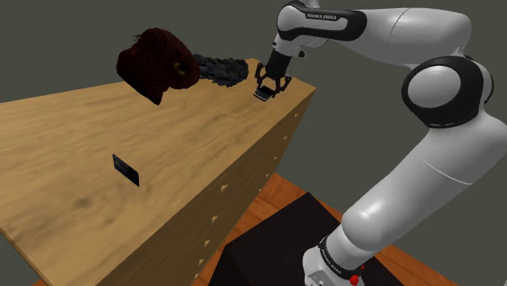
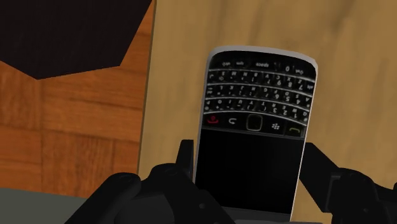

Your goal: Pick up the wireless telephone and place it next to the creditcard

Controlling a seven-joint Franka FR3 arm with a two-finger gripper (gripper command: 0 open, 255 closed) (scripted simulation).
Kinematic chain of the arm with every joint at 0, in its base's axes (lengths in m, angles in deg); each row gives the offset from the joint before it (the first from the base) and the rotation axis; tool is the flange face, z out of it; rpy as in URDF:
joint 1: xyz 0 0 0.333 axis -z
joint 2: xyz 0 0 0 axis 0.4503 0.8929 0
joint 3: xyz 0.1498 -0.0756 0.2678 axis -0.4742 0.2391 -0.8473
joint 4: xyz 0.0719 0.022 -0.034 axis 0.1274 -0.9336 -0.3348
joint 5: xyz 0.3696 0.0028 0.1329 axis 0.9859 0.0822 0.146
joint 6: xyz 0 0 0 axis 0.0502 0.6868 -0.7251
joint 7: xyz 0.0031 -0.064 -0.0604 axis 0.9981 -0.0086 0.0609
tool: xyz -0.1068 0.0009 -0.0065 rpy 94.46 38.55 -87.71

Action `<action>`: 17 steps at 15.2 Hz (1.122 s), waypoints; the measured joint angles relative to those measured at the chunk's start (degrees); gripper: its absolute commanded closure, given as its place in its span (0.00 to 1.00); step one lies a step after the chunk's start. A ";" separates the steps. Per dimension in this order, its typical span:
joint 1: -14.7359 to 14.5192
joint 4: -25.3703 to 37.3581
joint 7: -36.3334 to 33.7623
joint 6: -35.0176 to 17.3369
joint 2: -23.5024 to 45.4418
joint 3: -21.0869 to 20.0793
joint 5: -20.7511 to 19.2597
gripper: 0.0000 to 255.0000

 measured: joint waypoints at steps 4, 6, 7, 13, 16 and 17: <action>-2.23 -4.47 -4.38 -1.02 -3.72 -2.26 0.16 1.00; -3.47 -7.05 -6.87 -1.48 -5.98 -3.62 0.40 1.00; -4.13 -7.84 -8.26 -1.88 -6.46 -4.39 0.49 1.00; -7.57 -11.40 -15.67 -2.45 -9.93 -8.69 1.33 1.00; -9.36 -11.87 -19.74 -2.60 -10.53 -11.10 1.66 1.00; -9.99 -12.23 -21.17 -2.91 -10.69 -11.96 1.78 1.00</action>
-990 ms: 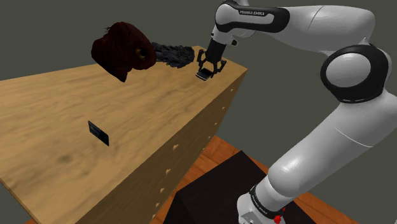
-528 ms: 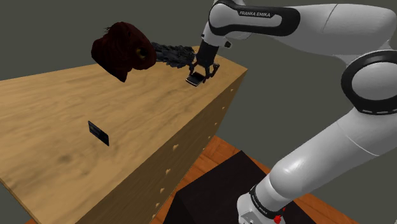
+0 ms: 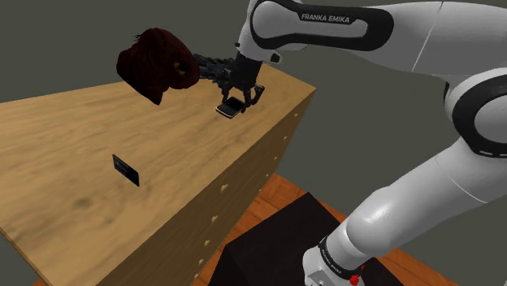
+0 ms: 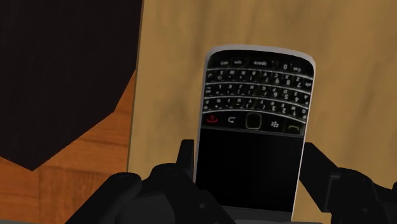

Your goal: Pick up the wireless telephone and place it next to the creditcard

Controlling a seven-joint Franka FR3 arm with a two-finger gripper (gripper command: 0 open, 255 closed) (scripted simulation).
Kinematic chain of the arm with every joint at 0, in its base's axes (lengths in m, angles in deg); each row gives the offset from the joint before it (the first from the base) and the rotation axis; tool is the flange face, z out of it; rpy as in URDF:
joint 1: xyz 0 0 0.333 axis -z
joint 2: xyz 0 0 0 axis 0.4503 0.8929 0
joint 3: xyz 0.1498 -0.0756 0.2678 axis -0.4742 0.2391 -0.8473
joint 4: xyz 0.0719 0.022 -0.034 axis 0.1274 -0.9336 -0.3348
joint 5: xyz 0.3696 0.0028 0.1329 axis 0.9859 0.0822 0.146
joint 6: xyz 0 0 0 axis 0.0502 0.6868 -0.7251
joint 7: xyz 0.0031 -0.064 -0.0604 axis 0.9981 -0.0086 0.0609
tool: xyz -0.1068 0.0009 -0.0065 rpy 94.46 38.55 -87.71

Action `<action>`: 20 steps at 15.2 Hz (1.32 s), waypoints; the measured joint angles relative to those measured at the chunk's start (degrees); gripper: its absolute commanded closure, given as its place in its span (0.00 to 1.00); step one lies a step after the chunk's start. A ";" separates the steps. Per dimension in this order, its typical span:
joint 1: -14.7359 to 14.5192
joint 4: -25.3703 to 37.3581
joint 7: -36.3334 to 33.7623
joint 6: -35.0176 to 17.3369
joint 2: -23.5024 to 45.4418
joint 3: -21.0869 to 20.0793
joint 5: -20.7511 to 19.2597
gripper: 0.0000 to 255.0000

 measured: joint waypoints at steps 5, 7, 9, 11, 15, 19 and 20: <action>-2.83 -0.56 -6.58 -0.09 -0.95 -3.99 0.60 1.00; -3.94 -0.64 -9.27 -0.41 -0.89 -5.62 0.72 1.00; -4.98 0.07 -12.01 -0.54 -0.23 -7.30 0.61 1.00; -6.13 0.20 -14.86 -0.68 -0.13 -9.00 0.66 1.00; -8.50 3.42 -21.63 -0.60 2.89 -12.97 -0.58 1.00; -10.77 6.96 -27.83 -0.07 6.01 -16.30 -2.30 1.00; -11.03 7.21 -28.55 -0.38 6.65 -16.67 -2.65 1.00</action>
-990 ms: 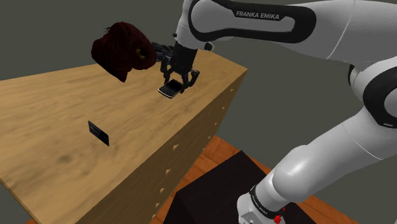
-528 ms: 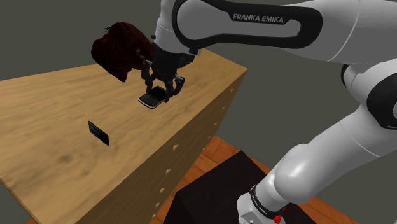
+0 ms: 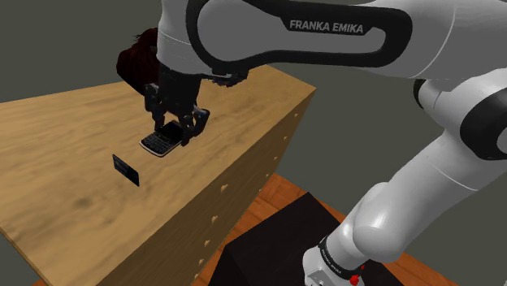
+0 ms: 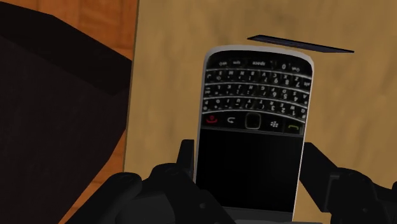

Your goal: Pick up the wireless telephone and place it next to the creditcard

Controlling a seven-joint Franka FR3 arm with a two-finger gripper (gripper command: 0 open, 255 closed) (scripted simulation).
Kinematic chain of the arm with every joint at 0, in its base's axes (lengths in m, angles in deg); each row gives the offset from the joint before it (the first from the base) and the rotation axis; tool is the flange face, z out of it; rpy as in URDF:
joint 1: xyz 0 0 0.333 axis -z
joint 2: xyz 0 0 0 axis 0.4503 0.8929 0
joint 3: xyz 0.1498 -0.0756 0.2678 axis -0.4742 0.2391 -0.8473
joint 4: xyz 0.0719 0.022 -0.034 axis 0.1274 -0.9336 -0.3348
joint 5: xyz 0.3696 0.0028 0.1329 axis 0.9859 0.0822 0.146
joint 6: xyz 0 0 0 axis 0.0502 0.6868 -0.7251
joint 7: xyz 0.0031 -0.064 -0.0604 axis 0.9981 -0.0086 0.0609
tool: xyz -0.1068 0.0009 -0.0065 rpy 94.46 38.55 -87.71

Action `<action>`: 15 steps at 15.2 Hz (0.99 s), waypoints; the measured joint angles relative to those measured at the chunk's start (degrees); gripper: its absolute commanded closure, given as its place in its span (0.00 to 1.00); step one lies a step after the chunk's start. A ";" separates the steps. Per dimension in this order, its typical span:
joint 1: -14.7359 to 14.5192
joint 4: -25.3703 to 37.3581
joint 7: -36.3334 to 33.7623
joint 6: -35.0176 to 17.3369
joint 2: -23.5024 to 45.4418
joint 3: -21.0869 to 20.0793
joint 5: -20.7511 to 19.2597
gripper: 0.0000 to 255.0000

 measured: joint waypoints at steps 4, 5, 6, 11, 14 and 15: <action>-0.34 -2.25 -0.83 -2.80 0.65 -0.43 -0.34 1.00; -0.32 -2.98 -0.78 -3.56 0.68 -0.42 -0.35 1.00; -0.33 -3.52 -0.81 -4.19 0.80 -0.43 -0.41 1.00; -0.43 -6.71 -1.05 -7.91 1.41 -0.57 -0.72 1.00; -0.51 -8.26 -1.33 -10.03 2.07 -0.68 -1.10 1.00; -0.50 -8.76 -1.37 -10.78 2.37 -0.67 -1.27 1.00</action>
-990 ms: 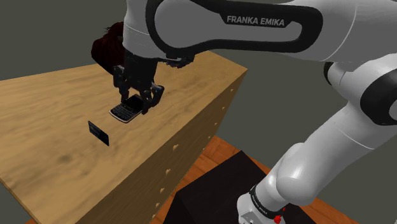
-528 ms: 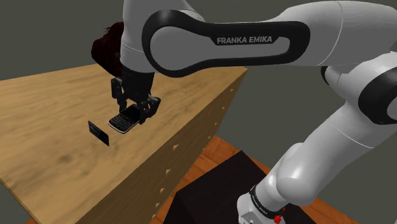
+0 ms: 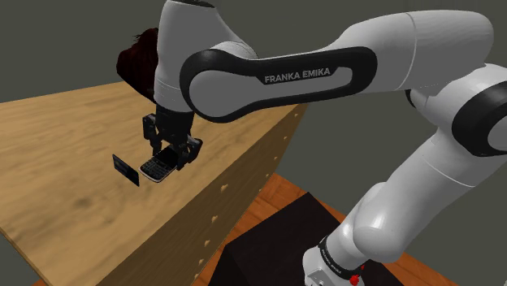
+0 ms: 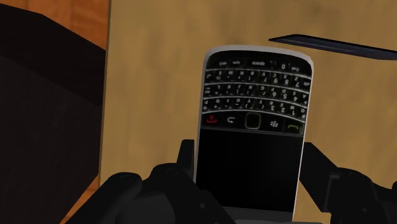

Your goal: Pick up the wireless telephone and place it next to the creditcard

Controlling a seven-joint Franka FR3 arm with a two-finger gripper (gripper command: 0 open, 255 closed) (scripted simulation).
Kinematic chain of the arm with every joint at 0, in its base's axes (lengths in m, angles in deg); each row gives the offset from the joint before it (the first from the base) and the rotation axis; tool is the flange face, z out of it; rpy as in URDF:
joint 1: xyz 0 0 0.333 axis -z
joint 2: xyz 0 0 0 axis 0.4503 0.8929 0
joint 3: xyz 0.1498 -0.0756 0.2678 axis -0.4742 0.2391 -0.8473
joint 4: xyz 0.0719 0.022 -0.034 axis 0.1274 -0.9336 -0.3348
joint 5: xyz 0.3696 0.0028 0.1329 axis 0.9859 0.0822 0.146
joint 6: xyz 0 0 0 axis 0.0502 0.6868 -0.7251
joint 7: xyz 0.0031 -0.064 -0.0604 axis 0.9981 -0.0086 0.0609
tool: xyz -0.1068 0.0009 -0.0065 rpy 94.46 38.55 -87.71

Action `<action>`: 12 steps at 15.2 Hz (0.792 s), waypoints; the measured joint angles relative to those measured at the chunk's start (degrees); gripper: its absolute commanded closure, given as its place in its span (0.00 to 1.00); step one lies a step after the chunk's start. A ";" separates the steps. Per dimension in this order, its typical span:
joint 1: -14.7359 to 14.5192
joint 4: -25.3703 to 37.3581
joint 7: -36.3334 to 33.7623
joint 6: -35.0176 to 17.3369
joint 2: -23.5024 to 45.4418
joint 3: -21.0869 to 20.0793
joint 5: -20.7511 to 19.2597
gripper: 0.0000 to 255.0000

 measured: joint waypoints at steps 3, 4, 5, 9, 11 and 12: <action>-0.10 -1.88 -0.33 -2.43 0.65 -0.10 -0.39 1.00; -0.16 -2.43 -0.48 -3.06 0.76 -0.16 -0.46 1.00; -0.14 -2.75 -0.50 -3.60 1.00 -0.14 -0.60 1.00; -0.16 -3.05 -0.64 -4.27 1.42 -0.15 -0.87 1.00; -0.16 -3.08 -0.65 -4.31 1.43 -0.15 -0.87 1.00; -0.16 -3.08 -0.65 -4.32 1.43 -0.15 -0.88 0.00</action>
